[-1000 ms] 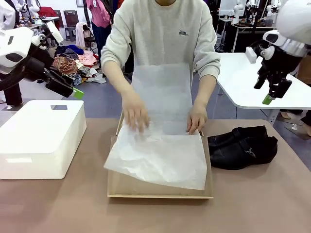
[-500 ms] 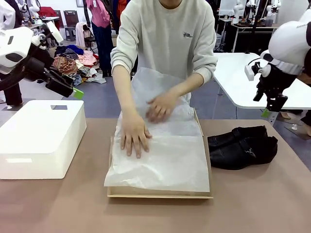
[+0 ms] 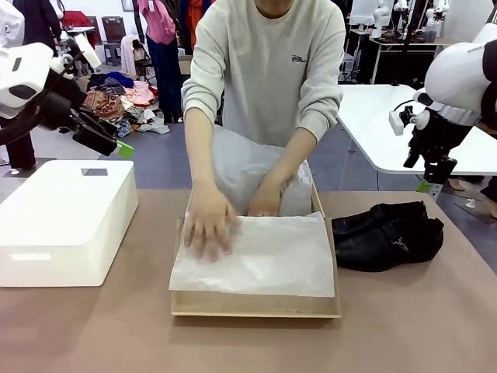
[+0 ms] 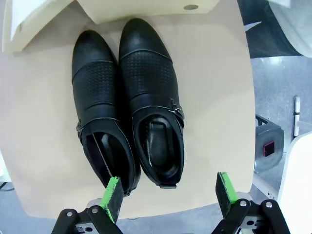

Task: Pack the shoes into the box.
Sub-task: Place one shoe of the Shoes into the Shoes Box.

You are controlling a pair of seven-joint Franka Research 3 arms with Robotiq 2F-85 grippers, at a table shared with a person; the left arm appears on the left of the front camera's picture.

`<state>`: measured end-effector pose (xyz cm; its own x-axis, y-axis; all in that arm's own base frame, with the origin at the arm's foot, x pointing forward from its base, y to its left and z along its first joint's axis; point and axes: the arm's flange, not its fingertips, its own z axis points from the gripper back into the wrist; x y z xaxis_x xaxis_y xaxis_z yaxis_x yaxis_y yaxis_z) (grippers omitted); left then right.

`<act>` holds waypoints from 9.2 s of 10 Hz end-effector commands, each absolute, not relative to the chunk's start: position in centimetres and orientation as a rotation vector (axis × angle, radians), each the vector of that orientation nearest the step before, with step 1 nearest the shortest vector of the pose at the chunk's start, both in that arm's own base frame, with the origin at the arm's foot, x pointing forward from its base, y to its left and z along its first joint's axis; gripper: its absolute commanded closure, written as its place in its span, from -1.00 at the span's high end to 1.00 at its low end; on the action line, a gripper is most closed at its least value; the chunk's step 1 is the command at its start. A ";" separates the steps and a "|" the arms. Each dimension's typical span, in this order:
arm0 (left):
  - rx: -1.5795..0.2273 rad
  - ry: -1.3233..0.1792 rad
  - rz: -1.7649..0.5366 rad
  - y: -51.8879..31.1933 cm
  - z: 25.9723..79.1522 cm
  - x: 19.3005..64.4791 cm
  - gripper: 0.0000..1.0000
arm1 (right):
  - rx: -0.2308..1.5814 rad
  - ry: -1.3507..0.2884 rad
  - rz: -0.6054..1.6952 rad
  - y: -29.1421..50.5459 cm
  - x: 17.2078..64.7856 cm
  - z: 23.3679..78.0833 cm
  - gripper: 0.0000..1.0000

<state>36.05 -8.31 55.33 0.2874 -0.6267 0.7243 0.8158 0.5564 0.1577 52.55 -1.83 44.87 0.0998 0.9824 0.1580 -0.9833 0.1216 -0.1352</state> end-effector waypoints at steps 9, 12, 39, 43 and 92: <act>-0.277 -0.840 -0.988 -8.2 55.2 36.1 1.00 | 0.043 -0.222 1.418 -3.8 54.3 41.2 1.00; -0.277 -0.840 -0.988 -8.2 55.2 36.1 1.00 | 0.059 -0.221 1.417 -3.6 55.4 39.6 1.00; -0.277 -0.840 -0.988 -8.2 55.2 36.1 1.00 | 0.123 -0.136 1.496 -3.1 58.1 33.2 -1.00; -0.277 -0.840 -0.988 -8.2 55.2 36.1 1.00 | 0.121 -0.131 1.488 -3.4 57.9 34.4 -1.00; -0.277 -0.840 -0.988 -8.2 55.2 36.1 1.00 | 0.165 -0.146 1.368 27.1 60.5 46.5 -1.00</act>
<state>36.09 -8.31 55.39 0.2872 -0.6267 0.7244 0.8153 0.5569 0.1585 60.71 26.67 47.00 0.1994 0.9671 0.1577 -0.9799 0.1955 0.0403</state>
